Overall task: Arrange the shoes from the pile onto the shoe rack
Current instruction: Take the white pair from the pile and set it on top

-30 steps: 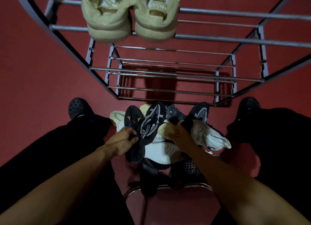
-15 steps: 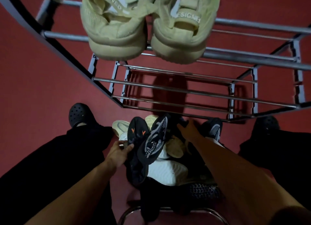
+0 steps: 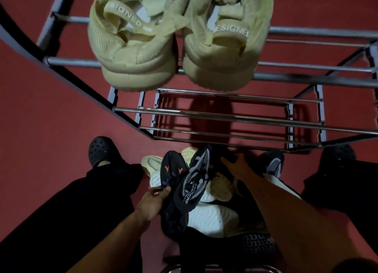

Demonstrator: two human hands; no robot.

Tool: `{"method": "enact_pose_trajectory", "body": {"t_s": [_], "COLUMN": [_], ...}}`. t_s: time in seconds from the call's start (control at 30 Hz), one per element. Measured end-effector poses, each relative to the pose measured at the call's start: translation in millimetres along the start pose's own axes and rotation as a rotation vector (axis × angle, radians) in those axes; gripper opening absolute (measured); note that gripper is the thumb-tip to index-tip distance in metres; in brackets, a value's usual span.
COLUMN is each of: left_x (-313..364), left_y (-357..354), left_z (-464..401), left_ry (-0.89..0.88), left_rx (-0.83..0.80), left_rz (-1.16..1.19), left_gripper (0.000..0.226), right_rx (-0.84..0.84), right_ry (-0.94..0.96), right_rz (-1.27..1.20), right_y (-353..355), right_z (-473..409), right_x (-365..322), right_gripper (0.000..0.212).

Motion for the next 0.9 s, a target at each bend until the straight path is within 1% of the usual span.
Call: {"method": "enact_pose_trajectory", "body": {"t_s": [0.07,0.1,0.13,0.17,0.2,0.27,0.3,0.33,0.4,0.5,0.53,0.63,0.67,0.73,0.8,0.83,0.9], "left_x": [-2.3,-3.0,-3.8,-3.3,-2.7,-4.7,-4.3,-2.8,0.3,8.7,12.1,20.1,22.9,24.9,26.7,28.2,25.0], "left_y": [2.2,1.9,1.8,2.4,3.4,5.3,5.3,4.6,1.5,-6.3,-8.4,-11.9,-13.0,-16.2,-17.8,-18.5,-20.5], "left_z": [-3.8,-5.1,-6.1,-6.6,-6.7,-9.5,-8.4,-6.6,-2.6,5.7,9.8,15.8,19.2,24.6,29.5,31.3,29.8], "left_ry": [0.008,0.008,0.014,0.018,0.020,0.039,0.038,0.037,0.035,-0.005,-0.023,-0.086,-0.105,-0.116,-0.105,-0.111,-0.098], "left_rx": [0.006,0.004,0.002,0.001,0.000,-0.005,-0.004,0.006,0.027,0.082,0.094,0.115,0.104,0.081,0.073,0.063,0.030], "left_rz": [0.000,-0.007,-0.015,-0.018,-0.026,-0.035,-0.037,-0.035,-0.020,-0.003,-0.011,-0.079,-0.115,-0.129,-0.072,-0.063,-0.104], "left_gripper": [0.027,0.029,0.032,0.036,0.039,0.043,0.045,0.046,0.045,0.040,0.039,0.053,0.057,0.063,0.059,0.057,0.064], "right_rx": [0.018,0.003,-0.023,-0.051,-0.046,0.014,0.069,0.133,0.207,0.280,0.294,0.302,0.305,0.271,0.161,0.053,-0.201], "right_ry": [0.010,0.014,0.022,0.024,0.033,0.074,0.119,0.206,0.343,0.496,0.540,0.676,0.703,0.790,0.924,0.971,0.922], "right_rz": [0.028,0.079,0.141,0.212,0.240,0.167,0.120,0.063,-0.027,-0.022,-0.005,0.163,0.180,0.183,0.269,0.299,0.290], "right_y": [7.2,12.3,15.4,19.8,23.5,30.1,32.9,35.3,39.8,49.2,50.7,52.3,54.9,55.5,47.0,37.6,16.3], "right_z": [-4.0,-4.4,-6.2,-1.7,1.9,16.2,25.1,35.3,54.0,93.3,108.3,143.8,153.1,170.3,181.8,185.7,188.5], "right_x": [-1.2,-2.2,-1.6,-5.2,-6.1,-6.2,-5.4,-5.8,2.7,5.8,6.3,-2.0,-6.8,-17.9,-26.0,-29.1,-24.4], "right_gripper": [0.096,0.103,0.107,0.101,0.088,0.064,0.059,0.056,0.050,0.033,0.031,0.044,0.043,0.032,0.021,0.018,0.020]}}
Point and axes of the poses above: each hand's wrist, its own z-axis away from the middle knuckle, its own y-axis out of the back of the hand, x = y × z, the point moved 5 cm from there along -z, towards the middle knuckle, and after that the axes turned 7 degrees about y, right-handed, at the moved point
